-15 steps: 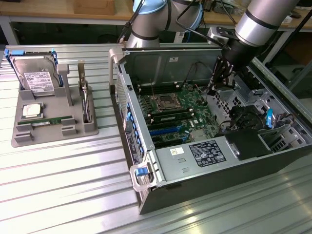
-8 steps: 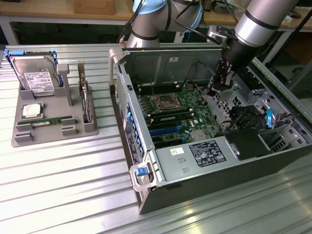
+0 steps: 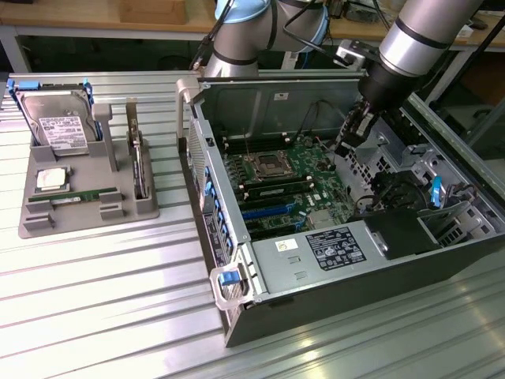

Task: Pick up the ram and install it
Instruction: 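Press down the ram until it locks into place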

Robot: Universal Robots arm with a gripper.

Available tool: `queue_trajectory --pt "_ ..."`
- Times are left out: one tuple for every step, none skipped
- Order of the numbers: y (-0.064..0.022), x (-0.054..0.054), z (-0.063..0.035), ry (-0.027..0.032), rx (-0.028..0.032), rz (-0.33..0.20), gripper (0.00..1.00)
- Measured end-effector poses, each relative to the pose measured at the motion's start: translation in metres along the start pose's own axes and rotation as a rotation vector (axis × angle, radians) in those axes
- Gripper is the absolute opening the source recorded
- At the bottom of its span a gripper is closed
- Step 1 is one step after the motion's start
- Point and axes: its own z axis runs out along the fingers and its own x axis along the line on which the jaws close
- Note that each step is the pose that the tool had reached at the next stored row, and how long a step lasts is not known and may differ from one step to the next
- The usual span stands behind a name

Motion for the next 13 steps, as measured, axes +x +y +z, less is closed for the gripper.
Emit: queue_trajectory --pt "0.0000 0.0000 0.0000 -0.0003 0.0003 0.013 0.10" --pt "0.0000 0.0000 0.0002 -0.0010 0.0009 0.037 0.10" --pt "0.0000 0.0000 0.0004 -0.0023 0.0020 0.083 0.10" --pt "0.0000 0.0000 0.0005 -0.0028 0.0024 0.101 0.10" --pt "-0.0001 0.0000 0.0006 -0.0031 0.0027 0.114 0.10" --pt "-0.0001 0.0000 0.0006 -0.0035 0.0030 0.127 0.10" --pt "-0.0001 0.0000 0.0008 -0.0043 0.0035 0.152 0.10" --pt "-0.0001 0.0000 0.0009 -0.0048 0.0041 0.174 0.10" --pt "-0.0001 0.0000 0.0010 -0.0054 0.0046 0.195 0.10" --pt "-0.0001 0.0000 0.0011 -0.0059 0.0051 0.214 0.10" --pt "-0.0001 0.0000 0.0012 -0.0066 0.0057 0.240 0.10" --pt "-0.0001 0.0000 0.0013 -0.0070 0.0060 0.255 0.10" --pt "-0.0001 0.0000 0.0013 -0.0074 0.0063 0.267 0.10"
